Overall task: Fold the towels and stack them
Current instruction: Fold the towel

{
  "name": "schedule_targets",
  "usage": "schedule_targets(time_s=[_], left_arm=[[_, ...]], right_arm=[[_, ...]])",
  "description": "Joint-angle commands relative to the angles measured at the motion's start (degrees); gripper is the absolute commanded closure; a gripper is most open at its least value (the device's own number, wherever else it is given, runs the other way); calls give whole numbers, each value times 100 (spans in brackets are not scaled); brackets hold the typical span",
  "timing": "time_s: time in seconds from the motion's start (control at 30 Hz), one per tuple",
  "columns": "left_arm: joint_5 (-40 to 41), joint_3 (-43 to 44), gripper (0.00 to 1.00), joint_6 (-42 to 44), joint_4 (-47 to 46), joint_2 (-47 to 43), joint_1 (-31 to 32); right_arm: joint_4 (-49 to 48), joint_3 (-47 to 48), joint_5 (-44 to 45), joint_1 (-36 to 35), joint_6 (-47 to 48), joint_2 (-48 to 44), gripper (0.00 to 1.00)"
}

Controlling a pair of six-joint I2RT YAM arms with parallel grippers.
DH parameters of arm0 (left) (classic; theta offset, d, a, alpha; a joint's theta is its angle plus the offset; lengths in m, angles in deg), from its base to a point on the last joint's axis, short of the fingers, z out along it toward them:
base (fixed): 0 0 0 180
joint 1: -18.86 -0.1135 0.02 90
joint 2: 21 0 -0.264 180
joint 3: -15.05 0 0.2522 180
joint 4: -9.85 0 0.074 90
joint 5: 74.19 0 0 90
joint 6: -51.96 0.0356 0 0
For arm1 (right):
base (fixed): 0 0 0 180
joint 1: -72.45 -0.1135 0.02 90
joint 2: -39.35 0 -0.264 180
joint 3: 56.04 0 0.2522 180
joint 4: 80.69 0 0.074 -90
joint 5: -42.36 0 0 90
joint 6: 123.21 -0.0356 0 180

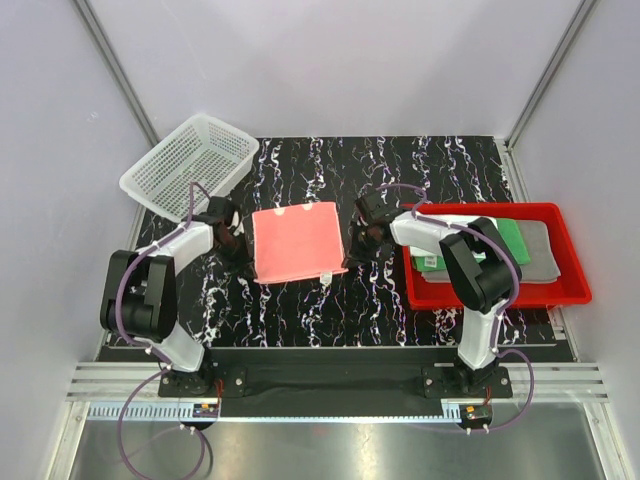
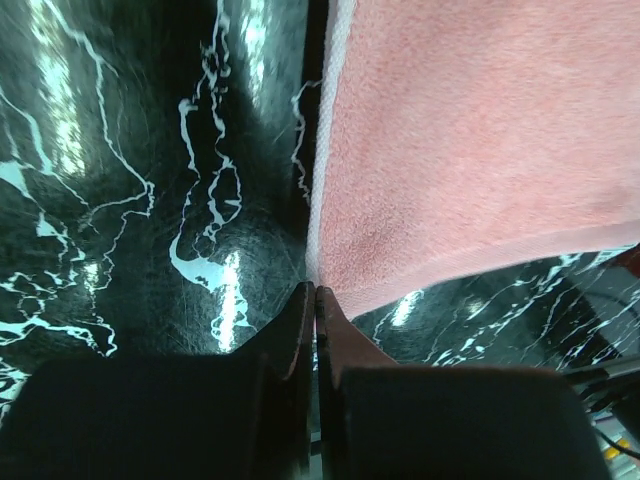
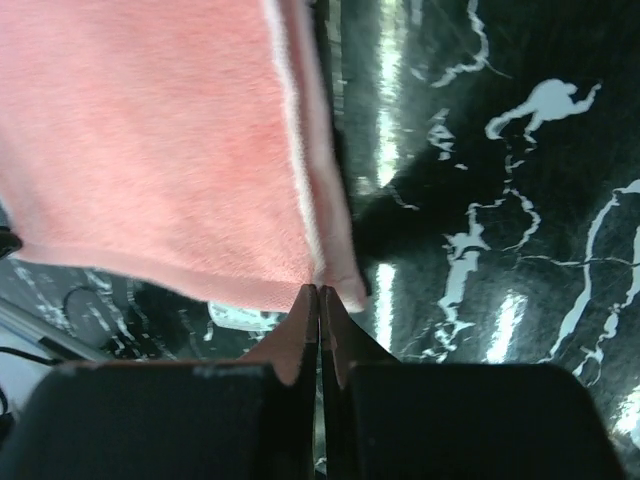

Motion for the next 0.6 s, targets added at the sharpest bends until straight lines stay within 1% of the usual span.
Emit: schedule_targets(time_s=[0.0, 0.23, 0.4, 0.57], left_arm=[[-314, -135, 100, -15, -563, 29, 12], [-323, -214, 100, 99, -502, 56, 12], [-306, -276, 100, 117, -441, -58, 12], [-86, 172, 100, 56, -142, -339, 12]], right_arm=[[-536, -59, 118, -9, 66, 91, 100], [-475, -121, 425, -18, 260, -14, 100], [-343, -68, 478, -18, 313, -40, 100], [34, 239, 610, -18, 427, -303, 100]])
